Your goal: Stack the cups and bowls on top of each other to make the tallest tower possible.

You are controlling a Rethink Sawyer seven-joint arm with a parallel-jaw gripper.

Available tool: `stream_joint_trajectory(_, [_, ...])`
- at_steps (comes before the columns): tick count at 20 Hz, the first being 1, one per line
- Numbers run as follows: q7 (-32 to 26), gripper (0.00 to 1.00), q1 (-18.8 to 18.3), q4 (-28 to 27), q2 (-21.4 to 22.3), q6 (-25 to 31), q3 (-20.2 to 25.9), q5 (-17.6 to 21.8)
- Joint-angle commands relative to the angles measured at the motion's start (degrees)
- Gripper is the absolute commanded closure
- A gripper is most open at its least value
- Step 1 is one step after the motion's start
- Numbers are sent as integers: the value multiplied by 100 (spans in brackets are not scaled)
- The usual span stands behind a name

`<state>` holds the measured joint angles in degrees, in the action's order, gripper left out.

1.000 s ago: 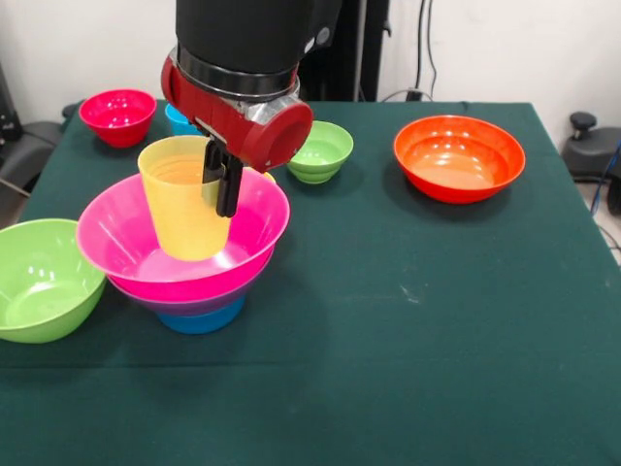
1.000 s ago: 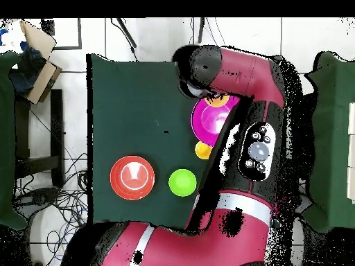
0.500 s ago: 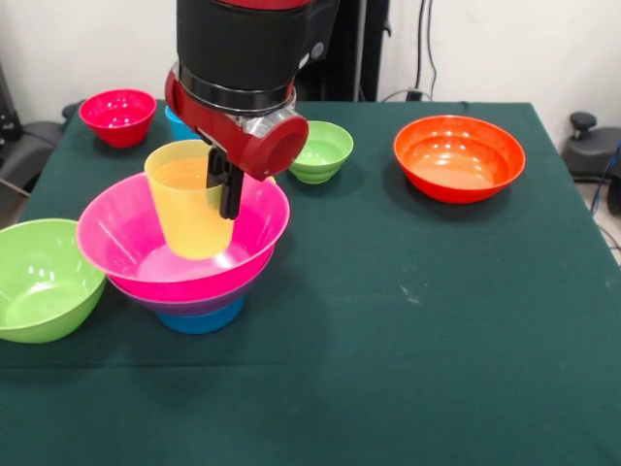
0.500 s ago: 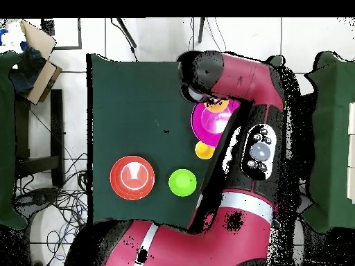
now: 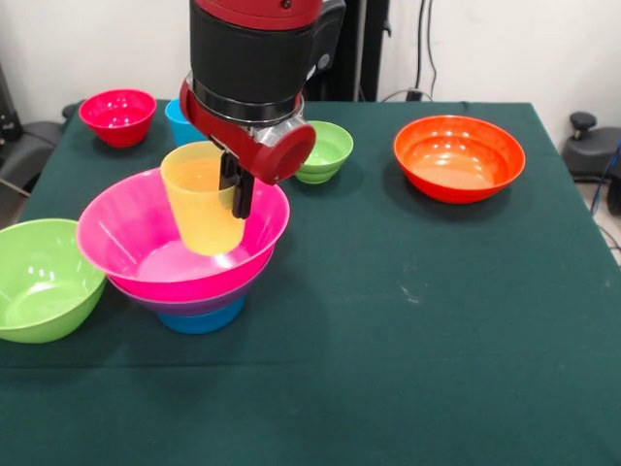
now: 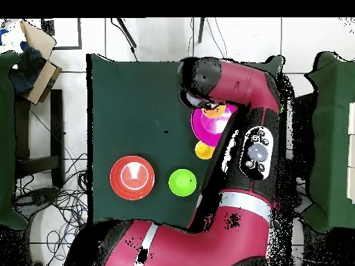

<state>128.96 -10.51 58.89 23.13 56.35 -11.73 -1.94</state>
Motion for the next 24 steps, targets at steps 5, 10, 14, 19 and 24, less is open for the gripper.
stream_joint_trajectory(5, [-986,100,-96,628,-69,-664,545,647])
stream_joint_trajectory(10, [-1071,100,-153,831,3,-848,532,703])
stream_joint_trajectory(14, [-1247,100,-313,1138,116,-1014,684,716])
stream_joint_trajectory(19, [-1174,100,-459,1595,250,-1337,873,788])
stream_joint_trajectory(24, [-1119,100,-584,2034,403,-1520,1047,847])
